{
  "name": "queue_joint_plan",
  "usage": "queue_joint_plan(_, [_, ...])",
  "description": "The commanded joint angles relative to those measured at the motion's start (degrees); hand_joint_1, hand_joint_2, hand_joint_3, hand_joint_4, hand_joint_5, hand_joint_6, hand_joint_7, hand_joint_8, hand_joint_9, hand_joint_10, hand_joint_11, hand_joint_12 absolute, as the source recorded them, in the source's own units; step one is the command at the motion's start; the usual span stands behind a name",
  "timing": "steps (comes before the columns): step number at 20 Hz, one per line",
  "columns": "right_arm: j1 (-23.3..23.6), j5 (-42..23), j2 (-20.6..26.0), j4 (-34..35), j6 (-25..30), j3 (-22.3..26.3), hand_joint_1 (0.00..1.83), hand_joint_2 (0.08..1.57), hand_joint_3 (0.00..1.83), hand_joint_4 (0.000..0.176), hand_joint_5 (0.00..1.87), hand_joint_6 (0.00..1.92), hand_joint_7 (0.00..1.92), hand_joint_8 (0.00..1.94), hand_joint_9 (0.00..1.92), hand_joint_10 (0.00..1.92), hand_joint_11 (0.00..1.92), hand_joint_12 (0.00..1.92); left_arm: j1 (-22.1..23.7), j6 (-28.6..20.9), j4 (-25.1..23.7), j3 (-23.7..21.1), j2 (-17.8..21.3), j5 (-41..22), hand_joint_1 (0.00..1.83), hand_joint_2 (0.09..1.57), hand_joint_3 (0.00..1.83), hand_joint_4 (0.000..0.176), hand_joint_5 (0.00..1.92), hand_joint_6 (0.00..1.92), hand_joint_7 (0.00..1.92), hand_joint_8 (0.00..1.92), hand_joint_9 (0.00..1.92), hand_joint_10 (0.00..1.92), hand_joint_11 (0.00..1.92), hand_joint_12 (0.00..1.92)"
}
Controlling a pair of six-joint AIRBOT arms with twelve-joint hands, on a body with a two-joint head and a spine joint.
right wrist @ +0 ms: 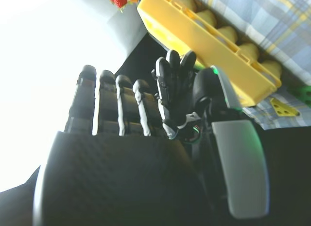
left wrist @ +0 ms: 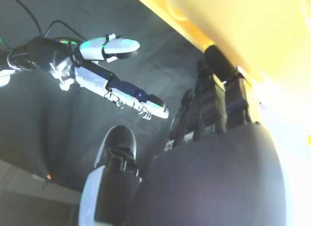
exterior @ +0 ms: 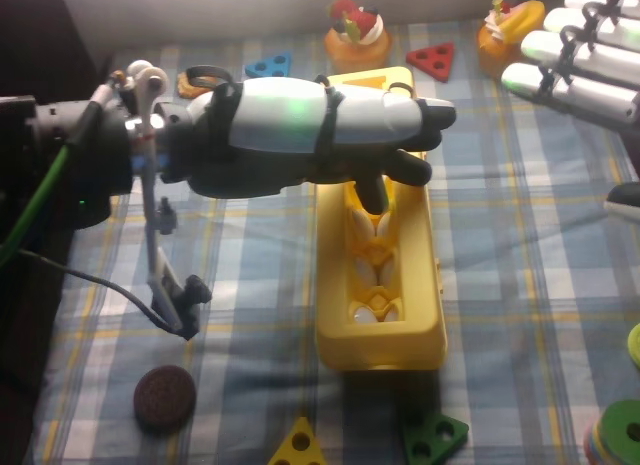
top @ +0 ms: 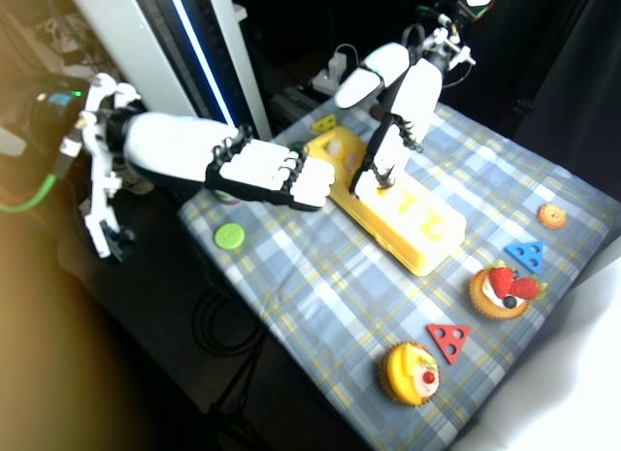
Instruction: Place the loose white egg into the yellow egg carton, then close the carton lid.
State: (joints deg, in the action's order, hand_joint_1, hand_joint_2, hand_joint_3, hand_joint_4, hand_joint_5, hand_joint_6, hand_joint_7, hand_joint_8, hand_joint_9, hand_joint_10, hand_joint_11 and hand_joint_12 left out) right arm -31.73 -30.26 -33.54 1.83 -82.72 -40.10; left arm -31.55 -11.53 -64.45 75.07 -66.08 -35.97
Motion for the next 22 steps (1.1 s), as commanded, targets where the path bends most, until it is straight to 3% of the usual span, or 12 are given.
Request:
queue_joint_plan(1, [0.5,-7.1,0.5,0.3,-0.3,-0.1,0.56,1.33,0.00,0.000,0.00,0.00,0.00,0.00,0.00,0.00,0.00,0.00,1.1,0.8,4.3,-0.4,0.8,-4.8,0.00,1.30,0.00,0.000,0.00,0.00,0.01,0.00,0.04,0.54,0.00,1.66])
queue_joint_plan(4, [0.3,-7.7,0.8,0.5,-0.3,0.0,0.56,1.35,0.00,0.002,0.00,0.00,0.00,0.00,0.00,0.00,0.00,0.00,2.2,4.9,7.2,-2.6,4.2,-5.8,0.00,1.29,0.00,0.000,0.00,0.00,0.02,0.00,0.08,0.61,0.00,1.68])
queue_joint_plan(5, [0.1,-8.2,1.1,0.6,-0.3,0.2,0.54,1.34,0.00,0.033,0.00,0.00,0.00,0.00,0.00,0.00,0.00,0.00,2.5,5.6,7.7,-3.2,5.3,-6.0,0.00,1.28,0.00,0.000,0.00,0.00,0.16,0.05,0.12,0.63,0.00,1.72])
queue_joint_plan(7, [-0.3,-9.0,1.5,0.8,-0.3,0.5,0.55,1.35,0.00,0.000,0.00,0.00,0.00,0.00,0.00,0.00,0.00,0.00,2.8,8.1,9.4,-4.8,7.7,-6.7,0.00,1.25,0.00,0.002,0.00,0.00,0.19,0.02,0.11,0.53,0.00,1.63])
queue_joint_plan(9, [-1.0,-10.3,2.1,1.1,-0.3,0.9,0.51,1.35,0.00,0.008,0.00,0.00,0.00,0.00,0.00,0.00,0.00,0.00,2.8,11.2,11.5,-6.7,10.3,-7.4,0.00,1.31,0.02,0.043,0.02,0.01,0.15,0.00,0.06,0.49,0.00,1.51])
queue_joint_plan(11, [-1.7,-11.9,2.7,1.4,-0.3,1.4,0.51,1.34,0.00,0.025,0.00,0.00,0.00,0.00,0.00,0.00,0.00,0.00,2.8,16.8,15.2,-9.2,13.8,-7.6,0.07,1.38,0.01,0.014,0.03,0.01,0.03,0.00,0.01,0.36,0.00,1.34])
queue_joint_plan(12, [-2.0,-12.7,2.9,1.5,-0.3,1.6,0.51,1.33,0.00,0.041,0.00,0.00,0.00,0.00,0.00,0.00,0.00,0.00,2.7,20.0,17.3,-10.5,15.7,-7.6,0.14,1.39,0.01,0.034,0.07,0.02,0.08,0.01,0.07,0.28,0.00,1.17])
queue_joint_plan(13, [-2.3,-13.2,3.0,1.7,-0.3,1.7,0.51,1.33,0.00,0.044,0.00,0.00,0.00,0.00,0.00,0.00,0.00,0.00,2.3,23.5,20.2,-11.8,17.6,-7.7,0.17,1.40,0.00,0.013,0.08,0.02,0.10,0.01,0.10,0.21,0.00,1.12])
queue_joint_plan(15, [-2.6,-13.8,3.1,2.1,-0.3,1.7,0.52,1.32,0.00,0.024,0.00,0.00,0.00,0.00,0.00,0.00,0.00,0.00,0.8,32.8,27.3,-14.1,21.1,-7.8,0.13,1.39,0.00,0.000,0.04,0.00,0.19,0.02,0.13,0.50,0.00,1.52])
queue_joint_plan(16, [-2.7,-14.3,3.1,2.4,-0.4,1.8,0.50,1.32,0.00,0.030,0.00,0.00,0.00,0.00,0.00,0.00,0.00,0.00,-0.5,37.1,31.6,-15.0,22.5,-8.5,0.12,1.38,0.00,0.000,0.04,0.00,0.13,0.00,0.02,0.52,0.00,1.52])
queue_joint_plan(18, [-3.1,-15.8,3.0,3.3,-0.9,1.9,0.51,1.31,0.00,0.052,0.00,0.00,0.00,0.00,0.00,0.00,0.00,0.00,-3.6,44.8,40.1,-16.0,24.4,-10.9,0.19,1.36,0.00,0.000,0.01,0.01,0.02,0.00,0.01,0.10,0.00,1.00])
queue_joint_plan(22, [-3.6,-20.1,3.0,5.5,-2.2,2.0,0.63,1.28,0.00,0.071,0.00,0.00,0.00,0.00,0.00,0.00,0.00,0.00,-9.7,54.1,53.6,-17.1,25.9,-18.2,0.43,1.33,0.00,0.000,0.00,0.00,0.00,0.00,0.00,0.00,0.00,0.06])
